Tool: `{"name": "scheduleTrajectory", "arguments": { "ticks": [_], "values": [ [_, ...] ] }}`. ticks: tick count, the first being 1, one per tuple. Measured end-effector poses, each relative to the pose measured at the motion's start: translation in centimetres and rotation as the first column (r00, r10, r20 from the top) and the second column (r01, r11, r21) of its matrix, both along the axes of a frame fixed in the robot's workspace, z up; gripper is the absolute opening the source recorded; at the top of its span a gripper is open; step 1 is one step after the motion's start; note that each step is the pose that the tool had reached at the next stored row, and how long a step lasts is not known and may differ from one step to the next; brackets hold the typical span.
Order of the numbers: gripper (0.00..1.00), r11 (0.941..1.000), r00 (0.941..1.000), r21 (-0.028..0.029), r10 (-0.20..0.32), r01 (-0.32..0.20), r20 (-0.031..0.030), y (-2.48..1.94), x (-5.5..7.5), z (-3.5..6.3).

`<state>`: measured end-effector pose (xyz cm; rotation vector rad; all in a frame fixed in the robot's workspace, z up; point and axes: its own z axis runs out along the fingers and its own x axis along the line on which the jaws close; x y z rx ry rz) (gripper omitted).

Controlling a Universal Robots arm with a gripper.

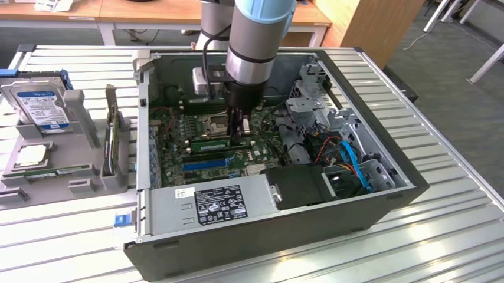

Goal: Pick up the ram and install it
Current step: 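Insert the ram into the slot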

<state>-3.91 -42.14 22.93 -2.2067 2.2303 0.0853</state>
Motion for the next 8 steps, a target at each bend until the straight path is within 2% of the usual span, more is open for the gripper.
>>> {"name": "scheduleTrajectory", "arguments": {
  "ticks": [8],
  "values": [
    [0.37,1.0,1.0,-0.0001,0.0,0.0,0.0,0.0,0.0,1.82]
  ]
}}
